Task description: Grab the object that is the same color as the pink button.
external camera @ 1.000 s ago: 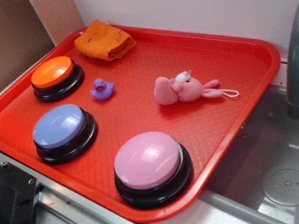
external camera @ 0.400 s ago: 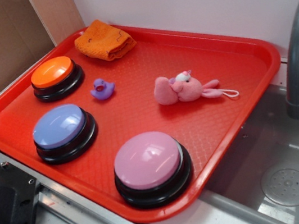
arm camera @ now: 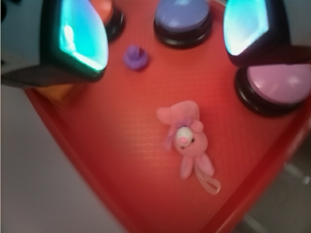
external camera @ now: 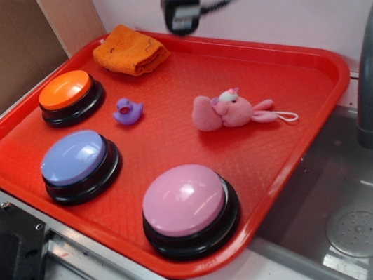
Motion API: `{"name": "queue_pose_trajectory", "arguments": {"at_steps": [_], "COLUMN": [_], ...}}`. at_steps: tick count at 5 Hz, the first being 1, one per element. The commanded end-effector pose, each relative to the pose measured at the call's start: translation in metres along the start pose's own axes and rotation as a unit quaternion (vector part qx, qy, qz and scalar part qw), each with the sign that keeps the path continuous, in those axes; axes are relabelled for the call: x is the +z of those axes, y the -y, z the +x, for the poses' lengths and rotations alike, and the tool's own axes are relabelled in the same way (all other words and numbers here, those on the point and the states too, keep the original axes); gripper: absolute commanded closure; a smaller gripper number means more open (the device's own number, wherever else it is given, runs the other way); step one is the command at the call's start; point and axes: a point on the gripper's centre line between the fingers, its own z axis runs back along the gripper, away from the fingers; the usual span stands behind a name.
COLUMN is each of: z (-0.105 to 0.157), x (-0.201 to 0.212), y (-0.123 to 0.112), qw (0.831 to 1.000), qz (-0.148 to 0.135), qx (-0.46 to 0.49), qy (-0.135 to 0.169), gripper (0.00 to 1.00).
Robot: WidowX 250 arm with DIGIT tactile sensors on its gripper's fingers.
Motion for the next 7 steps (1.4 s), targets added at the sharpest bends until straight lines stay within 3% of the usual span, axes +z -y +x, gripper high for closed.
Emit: {"name": "queue_pose_trajectory", "arguments": {"at_steps": [1, 2, 4, 5, 6, 7], "z": [0.007, 0.008, 0.021, 0.023, 0.027, 0.027], "x": [-0.044, -0.062, -0.059, -0.052, -0.063, -0.075], "y": [0.005, 0.006, 0.027, 0.033, 0.035, 0.035], "qw": [0.995, 0.996, 0.992, 0.991, 0.990, 0.995], "qz": [-0.023, -0.056, -0.087, -0.088, -0.092, -0.063], "qx": [-0.072, -0.049, -0.061, -0.066, -0.076, -0.062], "qy": [0.060, 0.041, 0.064, 0.083, 0.076, 0.040], "gripper": [0.00, 0.00, 0.00, 0.00, 0.00, 0.00]}}
